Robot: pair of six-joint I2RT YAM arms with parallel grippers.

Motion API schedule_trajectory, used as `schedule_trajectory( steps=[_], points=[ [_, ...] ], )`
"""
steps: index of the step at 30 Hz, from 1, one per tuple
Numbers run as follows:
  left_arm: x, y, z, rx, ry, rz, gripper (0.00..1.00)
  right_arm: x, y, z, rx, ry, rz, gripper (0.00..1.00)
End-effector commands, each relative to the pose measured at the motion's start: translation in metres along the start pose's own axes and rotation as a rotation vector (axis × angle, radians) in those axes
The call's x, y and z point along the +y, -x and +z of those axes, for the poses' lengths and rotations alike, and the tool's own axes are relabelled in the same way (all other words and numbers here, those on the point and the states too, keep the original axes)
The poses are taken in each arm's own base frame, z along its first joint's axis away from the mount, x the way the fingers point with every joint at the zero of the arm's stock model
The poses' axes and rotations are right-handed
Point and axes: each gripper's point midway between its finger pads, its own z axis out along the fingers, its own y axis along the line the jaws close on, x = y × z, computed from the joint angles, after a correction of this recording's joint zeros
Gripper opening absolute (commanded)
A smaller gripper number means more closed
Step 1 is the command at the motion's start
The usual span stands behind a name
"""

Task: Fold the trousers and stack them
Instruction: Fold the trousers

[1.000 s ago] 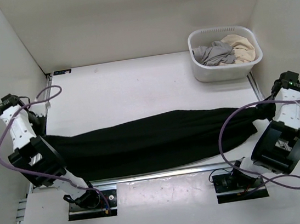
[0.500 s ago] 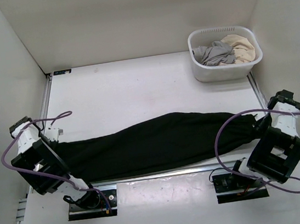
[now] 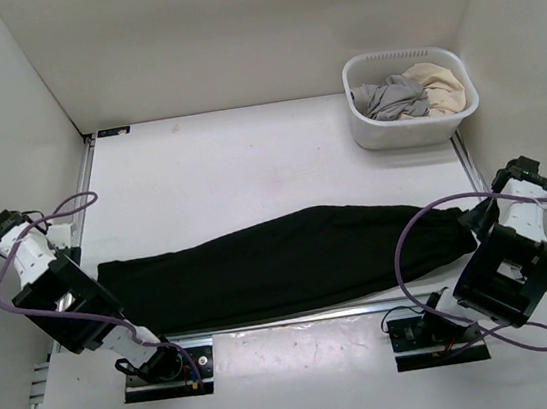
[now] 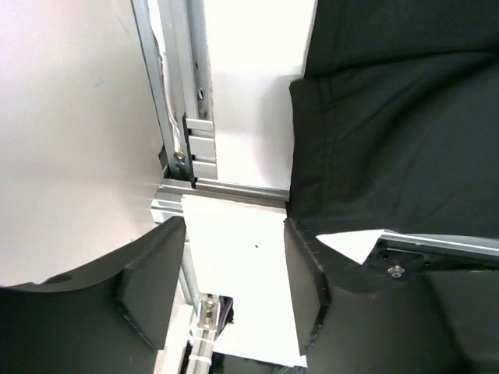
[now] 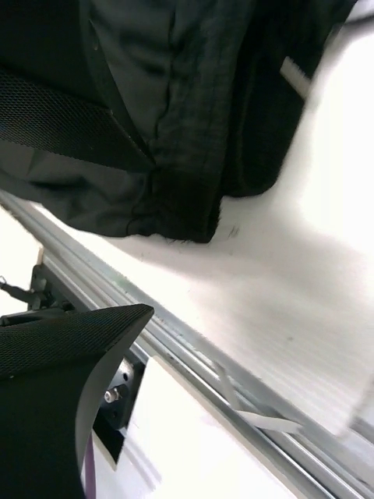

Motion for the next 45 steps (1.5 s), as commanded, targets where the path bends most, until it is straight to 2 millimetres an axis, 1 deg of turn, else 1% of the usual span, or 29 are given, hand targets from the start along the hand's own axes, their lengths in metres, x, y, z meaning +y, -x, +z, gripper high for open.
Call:
schedule_trajectory(
  steps=[1, 2, 4, 6, 7, 8, 9, 10, 11, 13, 14, 15, 18, 21, 23, 25, 26, 28, 29, 32, 33, 35, 38, 40, 41, 42, 43, 44, 45],
  points=[
    [0.008, 0.019, -0.009, -0.089, -0.008, -0.008, 0.66, 0.007, 0.028, -0.02, -0.087, 0.02, 0.011, 0.74],
    [-0.003, 0.03, -0.008, -0.135, -0.086, -0.004, 0.7, 0.017, 0.035, -0.03, -0.108, 0.063, -0.01, 0.74],
    [-0.011, 0.054, 0.0, -0.174, -0.161, 0.02, 0.7, 0.049, 0.039, -0.035, -0.098, 0.193, -0.06, 0.75],
    [-0.019, 0.064, 0.01, -0.157, -0.221, -0.011, 0.7, 0.081, 0.031, -0.039, -0.061, 0.272, -0.164, 0.75],
    [-0.029, 0.063, 0.028, -0.105, -0.28, -0.003, 0.7, 0.093, 0.028, -0.041, -0.052, 0.299, -0.196, 0.77],
    [-0.033, 0.063, 0.035, -0.093, -0.307, -0.004, 0.73, 0.107, 0.013, -0.037, -0.015, 0.305, -0.253, 0.77],
    [-0.038, 0.06, 0.042, -0.067, -0.329, -0.014, 0.76, 0.119, 0.011, -0.038, -0.025, 0.319, -0.288, 0.77],
    [-0.048, 0.051, 0.054, -0.032, -0.359, -0.015, 0.84, 0.126, 0.008, -0.036, -0.027, 0.316, -0.305, 0.78],
    [-0.053, 0.047, 0.064, -0.011, -0.377, -0.015, 0.86, 0.137, -0.002, -0.034, -0.019, 0.311, -0.335, 0.78],
    [-0.065, 0.043, 0.073, -0.011, -0.424, 0.007, 0.87, 0.145, -0.007, -0.028, -0.02, 0.31, -0.331, 0.78],
    [-0.074, 0.039, 0.077, -0.001, -0.459, 0.003, 0.84, 0.149, -0.014, -0.018, -0.001, 0.316, -0.312, 0.76],
    [-0.077, 0.042, 0.076, -0.012, -0.469, 0.023, 0.74, 0.149, -0.016, -0.011, 0.012, 0.308, -0.292, 0.74],
    [-0.076, 0.048, 0.084, -0.038, -0.459, 0.007, 0.15, 0.149, -0.029, 0.015, 0.069, 0.296, -0.24, 0.67],
    [-0.074, 0.066, 0.083, -0.086, -0.479, -0.031, 0.15, 0.144, -0.033, 0.034, 0.104, 0.234, -0.226, 0.55],
    [-0.073, 0.093, 0.078, -0.155, -0.517, -0.064, 0.15, 0.141, -0.03, 0.049, 0.099, 0.185, -0.217, 0.48],
    [-0.069, 0.112, 0.073, -0.206, -0.536, -0.11, 0.15, 0.142, -0.02, 0.06, 0.082, 0.136, -0.217, 0.44],
    [-0.061, 0.13, 0.065, -0.258, -0.518, -0.102, 0.15, 0.14, -0.011, 0.064, 0.053, 0.099, -0.217, 0.43],
    [-0.06, 0.143, 0.063, -0.28, -0.532, -0.115, 0.15, 0.146, -0.003, 0.071, 0.038, 0.083, -0.208, 0.42],
    [-0.06, 0.157, 0.055, -0.308, -0.515, -0.082, 0.15, 0.159, 0.01, 0.067, 0.007, 0.111, -0.203, 0.42],
    [-0.066, 0.176, 0.055, -0.311, -0.517, -0.065, 0.15, 0.177, 0.028, 0.067, -0.029, 0.131, -0.198, 0.42],
    [-0.066, 0.178, 0.059, -0.305, -0.522, -0.066, 0.15, 0.191, 0.042, 0.061, -0.056, 0.155, -0.194, 0.42],
    [-0.066, 0.184, 0.058, -0.3, -0.511, -0.077, 0.16, 0.203, 0.054, 0.055, -0.077, 0.175, -0.19, 0.42],
    [-0.063, 0.193, 0.058, -0.301, -0.499, -0.093, 0.18, 0.224, 0.073, 0.033, -0.121, 0.243, -0.206, 0.45],
    [-0.062, 0.195, 0.06, -0.301, -0.499, -0.094, 0.19, 0.231, 0.074, 0.019, -0.119, 0.282, -0.246, 0.56],
    [-0.062, 0.195, 0.06, -0.301, -0.499, -0.094, 0.19, 0.235, 0.078, 0.003, -0.142, 0.324, -0.258, 0.62],
    [-0.062, 0.195, 0.058, -0.299, -0.5, -0.094, 0.21, 0.235, 0.076, -0.007, -0.146, 0.345, -0.269, 0.74],
    [-0.062, 0.195, 0.058, -0.297, -0.501, -0.103, 0.21, 0.236, 0.077, -0.018, -0.162, 0.37, -0.277, 0.78],
    [-0.064, 0.193, 0.06, -0.289, -0.506, -0.104, 0.22, 0.232, 0.082, -0.043, -0.2, 0.409, -0.266, 0.82],
    [-0.064, 0.193, 0.06, -0.289, -0.506, -0.104, 0.24, 0.226, 0.076, -0.045, -0.201, 0.41, -0.266, 0.87]
  ],
)
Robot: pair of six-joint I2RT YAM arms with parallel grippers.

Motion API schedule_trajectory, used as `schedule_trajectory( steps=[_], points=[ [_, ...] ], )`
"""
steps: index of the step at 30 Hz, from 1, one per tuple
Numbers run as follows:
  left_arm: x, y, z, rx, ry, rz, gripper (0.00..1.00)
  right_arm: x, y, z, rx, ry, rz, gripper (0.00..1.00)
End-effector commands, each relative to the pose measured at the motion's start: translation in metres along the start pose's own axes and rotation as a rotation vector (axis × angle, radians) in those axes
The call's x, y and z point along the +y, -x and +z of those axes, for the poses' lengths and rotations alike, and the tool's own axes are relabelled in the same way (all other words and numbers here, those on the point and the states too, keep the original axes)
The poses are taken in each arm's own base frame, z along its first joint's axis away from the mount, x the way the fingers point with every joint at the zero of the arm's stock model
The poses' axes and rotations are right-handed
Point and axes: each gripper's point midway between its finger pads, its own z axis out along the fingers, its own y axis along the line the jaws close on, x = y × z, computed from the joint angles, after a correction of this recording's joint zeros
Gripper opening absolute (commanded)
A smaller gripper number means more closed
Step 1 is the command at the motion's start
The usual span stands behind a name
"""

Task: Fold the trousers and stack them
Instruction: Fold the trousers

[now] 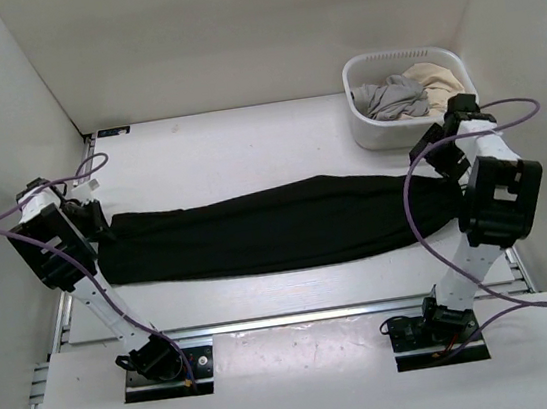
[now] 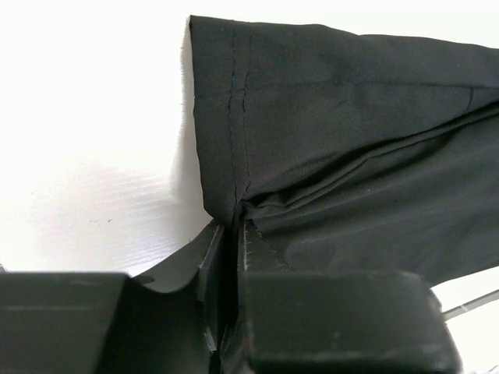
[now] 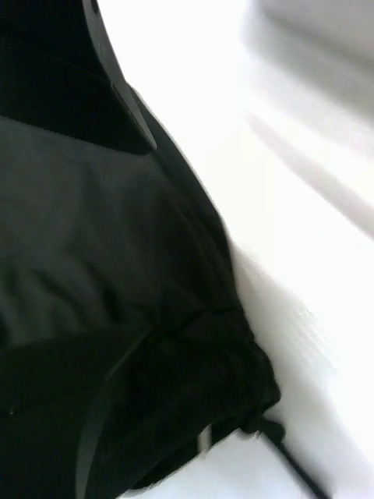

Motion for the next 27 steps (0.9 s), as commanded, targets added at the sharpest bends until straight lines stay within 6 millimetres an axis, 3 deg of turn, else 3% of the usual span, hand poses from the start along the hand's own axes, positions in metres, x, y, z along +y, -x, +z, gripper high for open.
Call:
schedule_trajectory(
  steps=[1, 2, 8, 12, 20, 27],
  points=[
    [0.001, 0.011, -0.01, -0.047, 0.009, -0.002, 0.26, 0.0, 0.013, -0.059, -0.102, 0.069, -0.016, 0.94],
    [0.0, 0.01, -0.011, -0.048, 0.01, -0.001, 0.29, -0.008, 0.013, -0.072, -0.119, 0.07, 0.002, 0.98],
    [-0.003, 0.002, -0.011, -0.026, 0.008, -0.01, 0.36, -0.058, -0.04, -0.054, 0.043, 0.058, 0.195, 0.99],
    [-0.002, -0.002, -0.015, -0.011, 0.022, -0.005, 0.39, -0.072, -0.037, -0.049, -0.012, 0.029, 0.212, 0.99],
    [-0.005, -0.005, -0.02, -0.006, 0.03, -0.005, 0.42, -0.067, -0.016, 0.012, 0.012, 0.038, 0.244, 0.99],
    [-0.004, -0.003, -0.029, -0.012, 0.055, 0.002, 0.43, -0.099, -0.049, 0.026, 0.092, -0.115, 0.267, 0.98]
  ],
)
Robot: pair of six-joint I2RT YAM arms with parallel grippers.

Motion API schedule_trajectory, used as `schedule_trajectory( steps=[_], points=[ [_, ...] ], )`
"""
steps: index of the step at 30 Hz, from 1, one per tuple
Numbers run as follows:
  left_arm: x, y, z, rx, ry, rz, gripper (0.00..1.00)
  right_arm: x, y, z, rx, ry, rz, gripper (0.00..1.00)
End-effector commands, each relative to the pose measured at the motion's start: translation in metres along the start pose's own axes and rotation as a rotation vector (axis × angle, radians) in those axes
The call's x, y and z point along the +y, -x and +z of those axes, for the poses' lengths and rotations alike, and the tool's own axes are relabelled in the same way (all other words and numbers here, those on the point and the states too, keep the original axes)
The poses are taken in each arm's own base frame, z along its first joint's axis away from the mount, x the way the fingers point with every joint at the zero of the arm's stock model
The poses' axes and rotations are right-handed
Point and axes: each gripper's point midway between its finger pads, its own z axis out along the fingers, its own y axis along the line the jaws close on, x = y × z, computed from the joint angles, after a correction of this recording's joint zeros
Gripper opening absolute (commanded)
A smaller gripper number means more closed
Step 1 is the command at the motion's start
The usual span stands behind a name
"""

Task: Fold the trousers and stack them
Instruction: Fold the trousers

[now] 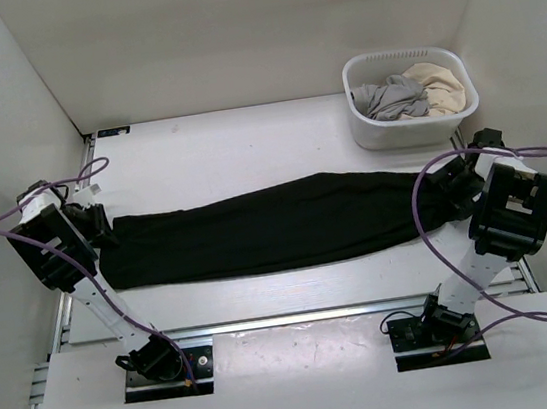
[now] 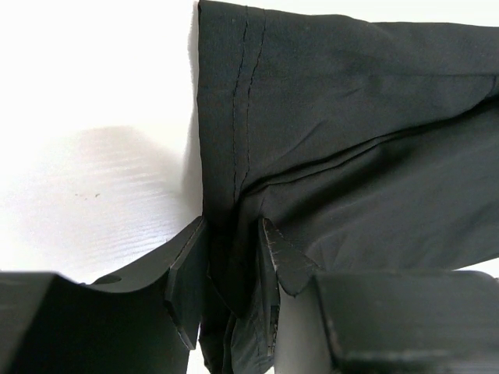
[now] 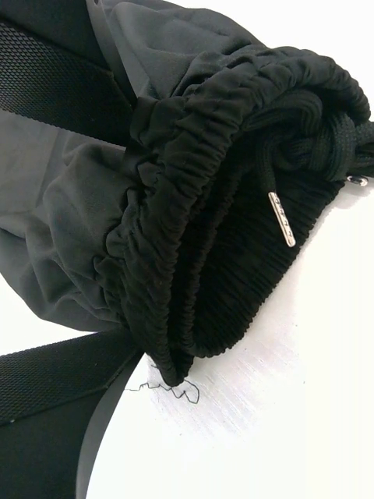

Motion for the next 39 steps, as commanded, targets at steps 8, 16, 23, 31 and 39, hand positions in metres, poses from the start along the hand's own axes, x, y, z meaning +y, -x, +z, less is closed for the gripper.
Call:
schedule_trajectory(
  steps=[8, 16, 23, 31, 39],
  points=[
    [-0.005, 0.007, -0.03, -0.055, 0.044, 0.031, 0.43, -0.02, 0.009, -0.02, -0.045, -0.175, -0.127, 0.99],
    [-0.008, 0.006, -0.03, -0.053, 0.031, 0.028, 0.44, -0.012, 0.034, -0.129, -0.258, -0.242, -0.157, 0.99],
    [-0.01, 0.005, -0.03, -0.057, 0.023, 0.028, 0.46, -0.042, -0.011, -0.082, -0.144, -0.265, -0.121, 0.99],
    [-0.01, 0.005, -0.03, -0.057, 0.023, 0.037, 0.46, -0.012, 0.002, -0.007, -0.14, -0.133, -0.082, 0.99],
    [-0.009, 0.002, -0.034, -0.047, 0.041, 0.037, 0.47, -0.022, -0.005, 0.035, -0.067, -0.198, -0.046, 0.84]
  ],
)
